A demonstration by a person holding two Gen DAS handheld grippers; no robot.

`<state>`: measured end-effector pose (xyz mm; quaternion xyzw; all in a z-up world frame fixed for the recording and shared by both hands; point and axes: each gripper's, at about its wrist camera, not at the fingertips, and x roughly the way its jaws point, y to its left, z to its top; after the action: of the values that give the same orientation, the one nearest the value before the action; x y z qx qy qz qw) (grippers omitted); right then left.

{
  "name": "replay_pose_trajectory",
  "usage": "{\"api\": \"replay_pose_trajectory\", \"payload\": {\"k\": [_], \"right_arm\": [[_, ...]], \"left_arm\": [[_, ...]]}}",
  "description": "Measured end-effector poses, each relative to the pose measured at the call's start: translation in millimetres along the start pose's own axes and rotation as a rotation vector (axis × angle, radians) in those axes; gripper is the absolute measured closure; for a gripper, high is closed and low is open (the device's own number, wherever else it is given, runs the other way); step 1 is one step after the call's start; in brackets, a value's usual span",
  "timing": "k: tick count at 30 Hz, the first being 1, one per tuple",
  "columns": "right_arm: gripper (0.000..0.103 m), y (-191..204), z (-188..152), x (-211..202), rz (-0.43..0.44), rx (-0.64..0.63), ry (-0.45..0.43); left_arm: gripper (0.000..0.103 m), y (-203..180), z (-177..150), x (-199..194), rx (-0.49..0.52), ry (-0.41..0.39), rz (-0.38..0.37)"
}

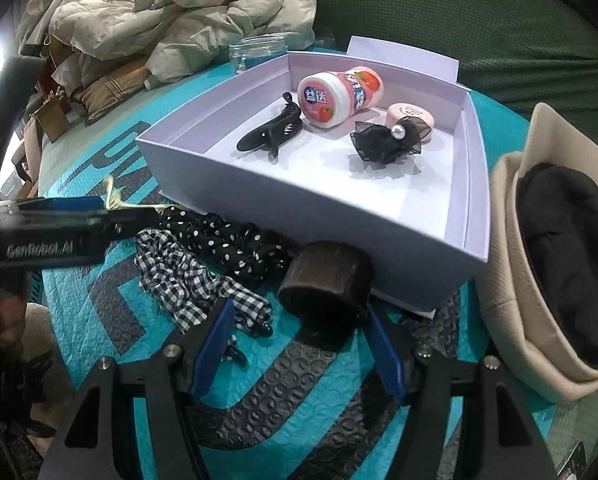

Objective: Organize objects
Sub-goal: 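Move both tools toward the cream claw clip and scrunchies on the mat, then grasp the cream claw clip with the left tool while the right grasps the hair tie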

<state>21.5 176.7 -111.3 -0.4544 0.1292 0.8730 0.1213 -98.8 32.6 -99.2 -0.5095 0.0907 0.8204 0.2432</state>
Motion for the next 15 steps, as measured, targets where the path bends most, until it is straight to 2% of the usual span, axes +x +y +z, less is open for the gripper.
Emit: {"api": "replay_pose_trajectory", "payload": {"k": [2,3,7,8,10,13,15], "right_arm": [[0.036,-0.4,-0.9,1.8,0.004,0.0,0.008],[0.036,-0.2,-1.8,2.5,0.006,0.0,0.01],[0.037,2.4,-3.8,1.9,-0.001,-0.013,0.005],[0.038,2.9,-3.9,1.8,-0.001,-0.013,0.005],[0.04,4.0,-4.1,0.9,0.006,-0.015,0.002],[0.04,7.4,-5.0,-1.5,0.033,-0.026,-0.008],[0.041,9.8,-5.5,-4.0,0.049,-0.037,-0.019]], "left_arm": [[0.033,-2.6,-4.4,4.2,0.012,0.029,-0.021],[0.036,-3.2,-7.0,6.1,0.015,0.041,-0.023],[0.056,-8.4,-13.8,2.8,0.08,0.013,0.031],[0.061,-7.8,-14.6,1.7,0.08,0.011,0.025],[0.068,-4.8,-15.6,-0.8,0.062,0.01,-0.001],[0.071,-1.2,-16.4,-3.5,0.028,0.005,-0.045],[0.074,0.3,-17.2,-4.7,0.013,-0.002,-0.048]]}}
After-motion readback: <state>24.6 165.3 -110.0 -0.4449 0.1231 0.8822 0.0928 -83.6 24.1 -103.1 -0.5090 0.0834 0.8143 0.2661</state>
